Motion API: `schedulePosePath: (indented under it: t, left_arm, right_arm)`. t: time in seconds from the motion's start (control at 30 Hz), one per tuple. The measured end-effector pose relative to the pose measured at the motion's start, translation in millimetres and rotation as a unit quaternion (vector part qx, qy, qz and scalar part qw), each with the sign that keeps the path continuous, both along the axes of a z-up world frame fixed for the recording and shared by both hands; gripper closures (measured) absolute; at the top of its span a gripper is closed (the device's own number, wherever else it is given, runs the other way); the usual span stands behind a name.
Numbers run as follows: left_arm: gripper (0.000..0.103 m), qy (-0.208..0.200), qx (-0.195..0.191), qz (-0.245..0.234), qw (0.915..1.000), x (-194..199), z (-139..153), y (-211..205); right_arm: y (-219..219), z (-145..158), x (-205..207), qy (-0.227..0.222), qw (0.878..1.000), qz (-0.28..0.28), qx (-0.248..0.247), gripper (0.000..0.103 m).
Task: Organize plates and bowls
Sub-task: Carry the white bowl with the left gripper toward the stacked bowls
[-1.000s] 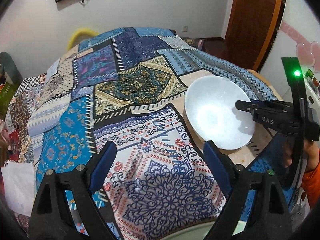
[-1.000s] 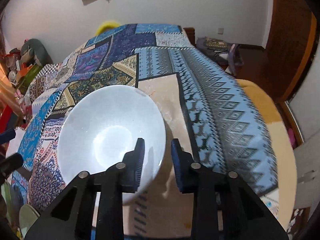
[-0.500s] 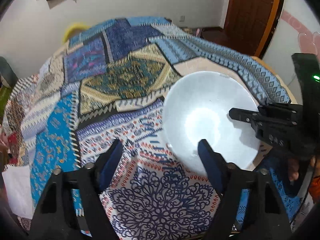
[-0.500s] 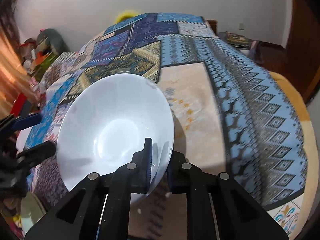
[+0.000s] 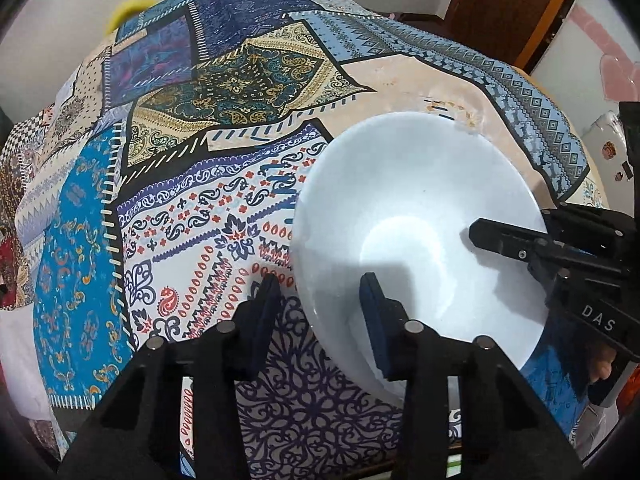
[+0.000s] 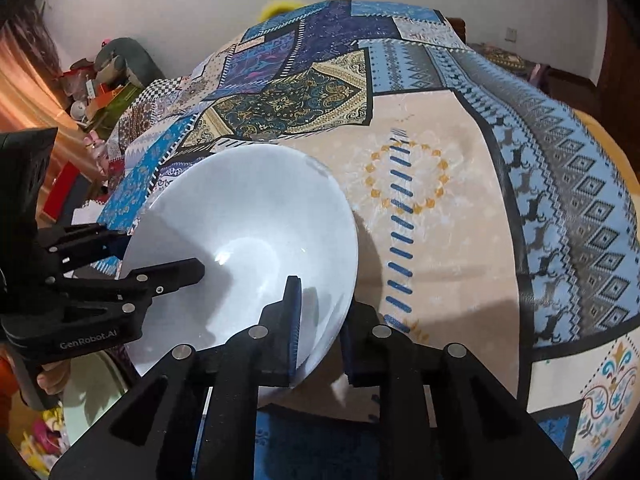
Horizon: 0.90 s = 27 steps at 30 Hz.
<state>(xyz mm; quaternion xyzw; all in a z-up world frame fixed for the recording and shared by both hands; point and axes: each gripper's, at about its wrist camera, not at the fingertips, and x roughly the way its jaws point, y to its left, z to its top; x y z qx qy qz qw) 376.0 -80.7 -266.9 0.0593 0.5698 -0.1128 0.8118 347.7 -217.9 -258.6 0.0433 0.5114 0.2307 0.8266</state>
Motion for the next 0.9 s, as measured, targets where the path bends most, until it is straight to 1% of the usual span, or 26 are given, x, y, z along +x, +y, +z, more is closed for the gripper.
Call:
schedulePosePath:
  t: [0.07, 0.2, 0.23, 0.37, 0.5, 0.67, 0.8, 0.9]
  left_arm:
    - [0.069, 0.001, -0.003, -0.006, 1.0000, -0.1, -0.2, -1.7]
    - [0.082, 0.003, -0.007, -0.013, 0.9999, -0.3, 0.6, -5.8]
    - [0.083, 0.003, -0.006, -0.013, 0.9999, -1.0, 0.8, -6.9]
    - [0.083, 0.000, -0.007, -0.011, 0.9999, -4.7, 2.5, -6.1]
    - [0.086, -0.003, -0.015, 0.002, 0.9999, -9.1, 7.4, -0.3]
    - [0.086, -0.043, 0.000, 0.001, 0.9991, -25.9, 26.4, 3.9]
    - [0.086, -0.056, -0.009, 0.007, 0.9983, -38.9, 42.8, 11.8]
    - [0.086, -0.075, -0.008, 0.008, 0.9971, -51.9, 56.9, 14.5]
  right_arm:
    - [0.9, -1.8, -0.2, 0.003, 1.000, -0.001, -0.002, 0.085]
    - [4.5, -4.9, -2.0, 0.003, 1.000, -0.003, -0.007, 0.085]
    - [3.8, -4.5, -2.2, 0.004, 1.000, -0.006, -0.003, 0.085]
    - [0.0, -3.8, -3.5, 0.009, 1.000, -0.021, 0.015, 0.088]
    - [1.4, 0.7, -8.4, 0.010, 0.999, -0.027, 0.024, 0.088]
    - [10.0, 13.6, -20.3, -0.008, 1.000, -0.021, 0.020, 0.088]
    - [14.0, 28.9, -30.3, -0.023, 0.999, -0.019, 0.026, 0.088]
    - [17.7, 41.5, -38.5, -0.038, 0.999, -0.017, 0.027, 0.088]
